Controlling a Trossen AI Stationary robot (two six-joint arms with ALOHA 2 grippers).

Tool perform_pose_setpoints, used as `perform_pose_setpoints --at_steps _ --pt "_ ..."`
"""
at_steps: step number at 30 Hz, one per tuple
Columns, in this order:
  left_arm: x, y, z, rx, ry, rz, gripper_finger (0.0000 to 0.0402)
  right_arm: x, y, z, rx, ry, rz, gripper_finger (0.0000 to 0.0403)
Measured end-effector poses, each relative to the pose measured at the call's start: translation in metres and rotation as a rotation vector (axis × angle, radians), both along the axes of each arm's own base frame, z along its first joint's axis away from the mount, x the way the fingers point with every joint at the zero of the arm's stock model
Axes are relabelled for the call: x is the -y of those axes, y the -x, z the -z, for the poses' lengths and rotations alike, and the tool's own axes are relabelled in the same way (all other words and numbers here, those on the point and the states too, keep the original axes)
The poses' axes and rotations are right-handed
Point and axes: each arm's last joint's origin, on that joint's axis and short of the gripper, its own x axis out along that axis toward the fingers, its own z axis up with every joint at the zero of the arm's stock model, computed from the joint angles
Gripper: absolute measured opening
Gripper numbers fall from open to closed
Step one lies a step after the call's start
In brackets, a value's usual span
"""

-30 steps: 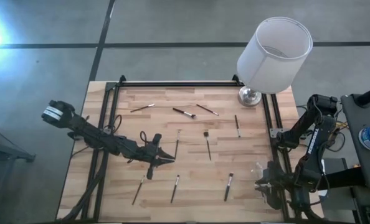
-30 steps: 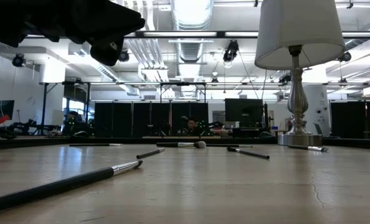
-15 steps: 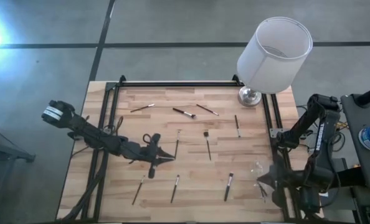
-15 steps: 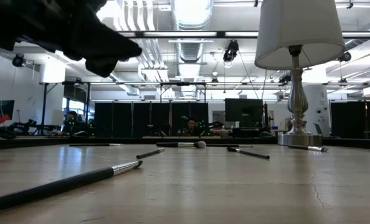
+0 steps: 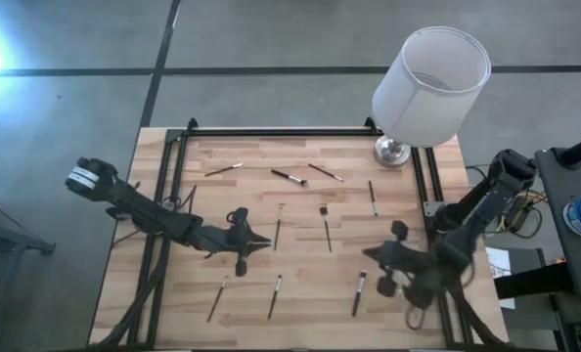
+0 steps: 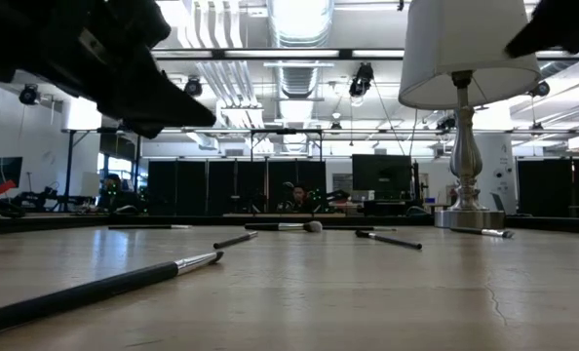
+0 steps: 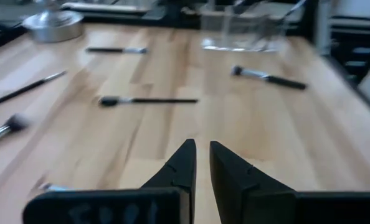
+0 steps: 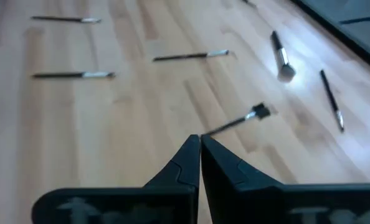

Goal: Put items in baskets/containers
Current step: Put the eyeshadow brush into the transparent organizer

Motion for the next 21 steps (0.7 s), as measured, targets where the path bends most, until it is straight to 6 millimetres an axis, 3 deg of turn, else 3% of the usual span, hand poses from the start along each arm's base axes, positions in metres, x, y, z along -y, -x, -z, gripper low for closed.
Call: perform_pose_setpoints --at_steps 9,15,21 --pt "-0.006 0.005 0.009 -0.016 -0.019 -0.084 0.0037 0.043 -0.034 0.033 0.075 0.025 0.114 0.0008" --pt "-0.021 0.022 0.022 0.115 0.037 -0.068 0.0004 0.084 -0.047 0.048 0.02 -0.018 0.231 0.0008" --pt "-0.032 0.032 0.033 0.114 0.068 -0.086 0.0001 0.134 -0.053 0.066 -0.041 -0.078 0.326 0.0009"
